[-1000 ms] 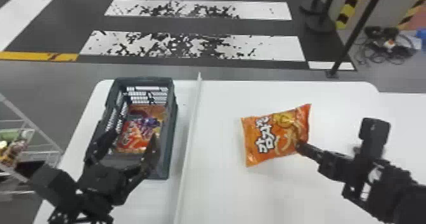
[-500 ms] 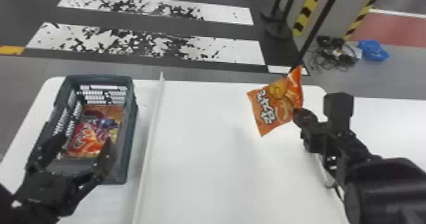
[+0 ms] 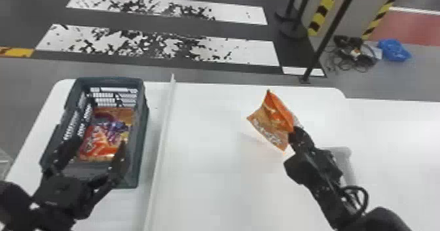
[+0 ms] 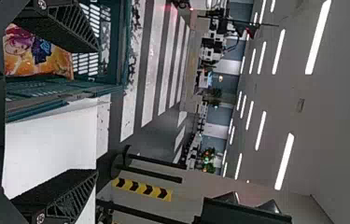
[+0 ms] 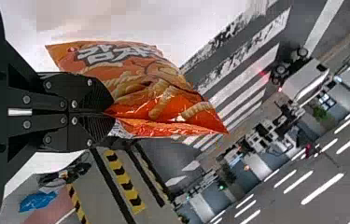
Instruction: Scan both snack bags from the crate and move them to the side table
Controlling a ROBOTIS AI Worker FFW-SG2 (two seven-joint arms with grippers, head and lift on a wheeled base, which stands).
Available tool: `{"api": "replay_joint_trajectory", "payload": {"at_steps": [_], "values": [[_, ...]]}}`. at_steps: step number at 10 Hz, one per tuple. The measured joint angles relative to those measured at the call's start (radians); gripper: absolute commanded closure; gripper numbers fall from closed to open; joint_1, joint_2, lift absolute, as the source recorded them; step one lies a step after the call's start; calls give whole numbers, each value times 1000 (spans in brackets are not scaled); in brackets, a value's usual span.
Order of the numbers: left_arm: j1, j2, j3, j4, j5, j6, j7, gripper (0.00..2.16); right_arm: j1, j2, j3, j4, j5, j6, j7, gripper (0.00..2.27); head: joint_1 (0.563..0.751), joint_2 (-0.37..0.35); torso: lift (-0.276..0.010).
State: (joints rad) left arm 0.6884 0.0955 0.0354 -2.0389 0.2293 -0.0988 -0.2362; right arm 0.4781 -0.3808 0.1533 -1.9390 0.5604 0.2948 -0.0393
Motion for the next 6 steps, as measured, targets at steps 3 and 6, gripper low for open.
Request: {"api": "replay_joint_trajectory", "payload": {"at_steps": [3, 6], "values": [[-1, 9, 0, 5, 4, 0, 0, 76, 89, -31, 64, 46, 54, -115, -7, 1993, 695, -38, -29], [-3, 22, -2, 9, 15, 0, 0, 76, 140, -38, 112, 48, 37, -116, -7, -2, 695, 12, -29]]}}
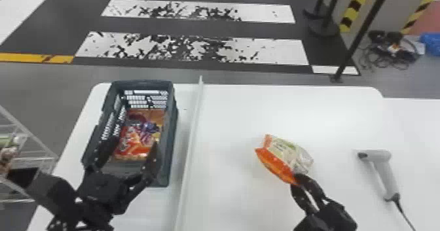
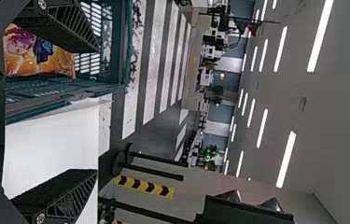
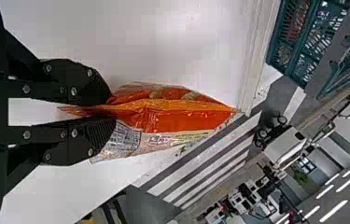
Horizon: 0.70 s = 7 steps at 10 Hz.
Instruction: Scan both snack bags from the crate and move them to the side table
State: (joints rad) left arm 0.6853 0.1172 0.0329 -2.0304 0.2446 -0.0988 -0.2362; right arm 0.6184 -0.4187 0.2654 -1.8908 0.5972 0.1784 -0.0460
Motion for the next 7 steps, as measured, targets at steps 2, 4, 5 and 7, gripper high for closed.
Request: {"api": "replay_joint_trajectory", "payload": {"at_steps": [2, 4, 5, 7], "values": [[-1, 6, 1, 1, 10, 0, 0, 76, 16, -4, 3, -1, -27, 16, 0, 49, 695, 13, -29], [-1, 11, 4, -6, 13, 2, 0, 76, 23, -9, -18, -16, -106, 26, 3, 46, 695, 0, -29], [-1, 12, 5, -10, 12, 3, 0, 76, 29, -9, -47, -38, -175, 31, 16, 46, 695, -12, -29], [0, 13, 4, -19, 8, 13, 1, 76, 42, 9, -170, -103, -433, 61, 126, 53, 695, -41, -29]]}}
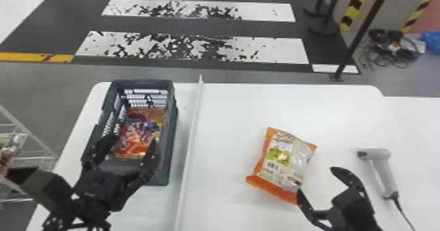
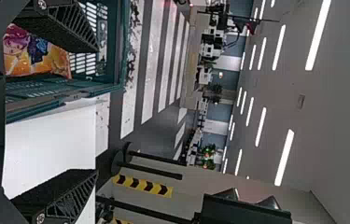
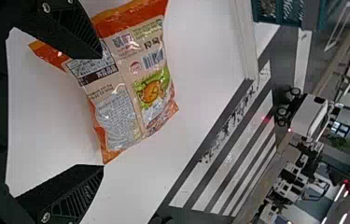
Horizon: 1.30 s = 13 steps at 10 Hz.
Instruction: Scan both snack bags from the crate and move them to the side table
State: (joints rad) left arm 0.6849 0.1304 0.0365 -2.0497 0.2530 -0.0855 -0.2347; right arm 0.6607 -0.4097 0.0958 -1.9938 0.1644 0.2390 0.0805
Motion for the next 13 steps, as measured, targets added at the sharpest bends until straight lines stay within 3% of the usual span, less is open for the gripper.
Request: {"api": "replay_joint_trajectory", "payload": {"at_steps": [2, 3, 5, 7, 9, 11, 13], "values": [[0, -2, 0, -3, -4, 5, 1, 76, -46, 71, -146, -47, -268, 96, 102, 164, 695, -78, -29], [-1, -3, 0, -3, -5, 5, 2, 76, -91, 128, -212, -63, -374, 180, 157, 502, 695, -89, -29], [1, -12, 1, -4, -10, 6, 1, 76, -158, 216, -280, -83, -477, 322, 202, 1814, 695, -84, -29], [5, -21, 2, -6, -18, 5, 0, 76, -169, 267, -283, -98, -507, 370, 240, 2057, 695, -50, -29], [8, -41, -2, -10, -30, 3, 0, 76, -170, 308, -272, -128, -508, 433, 294, 2125, 695, -16, -29], [15, -57, -7, -15, -46, 0, 0, 76, -169, 317, -227, -129, -484, 447, 319, 2125, 695, 25, -29], [17, -61, -9, -14, -52, -2, -1, 76, -185, 314, -172, -96, -431, 453, 343, 2125, 695, 63, -29]]}}
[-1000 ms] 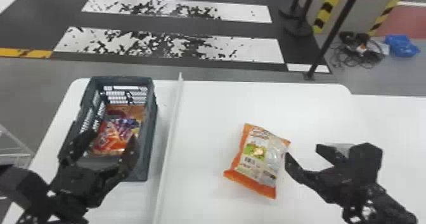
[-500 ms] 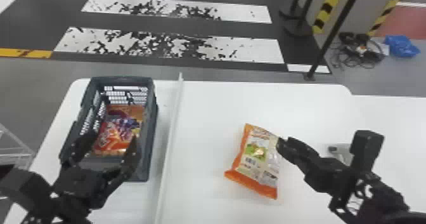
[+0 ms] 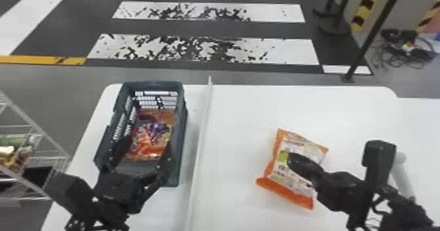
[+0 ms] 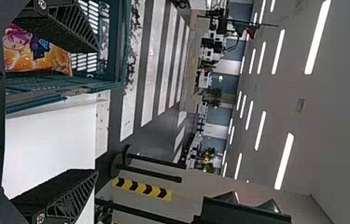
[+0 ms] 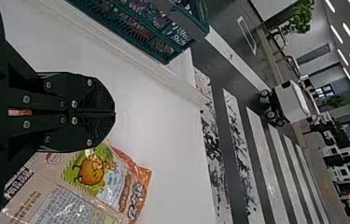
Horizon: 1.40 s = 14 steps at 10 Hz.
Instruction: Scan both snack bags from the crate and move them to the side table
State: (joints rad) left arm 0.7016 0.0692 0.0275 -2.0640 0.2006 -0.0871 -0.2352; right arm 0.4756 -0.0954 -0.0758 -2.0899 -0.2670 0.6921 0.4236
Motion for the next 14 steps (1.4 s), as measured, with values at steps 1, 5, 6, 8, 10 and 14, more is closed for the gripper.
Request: {"api": "replay_joint_trajectory", "payload": {"at_steps": [1, 5, 6, 8, 10, 14], "values": [[1, -3, -1, 0, -4, 0, -1, 80, -15, -5, 29, 24, 21, 5, 7, 2125, 695, 73, -29], [6, -8, -5, -6, -12, -2, -1, 80, -103, -21, 137, 128, 83, 54, 31, 2125, 695, 135, -29], [8, -8, -5, -7, -12, -2, -1, 80, -127, -24, 156, 158, 96, 62, 31, 2125, 695, 146, -29], [10, -9, -6, -7, -16, -3, -1, 80, -168, -26, 178, 214, 111, 60, 31, 2125, 695, 153, -29], [12, -9, -7, -9, -17, -3, -1, 80, -216, -26, 198, 261, 132, 56, 31, 2125, 695, 154, -29], [14, -7, -6, -11, -15, -7, -1, 80, -313, -25, 214, 364, 191, 71, 27, 2125, 695, 135, -29]]}}
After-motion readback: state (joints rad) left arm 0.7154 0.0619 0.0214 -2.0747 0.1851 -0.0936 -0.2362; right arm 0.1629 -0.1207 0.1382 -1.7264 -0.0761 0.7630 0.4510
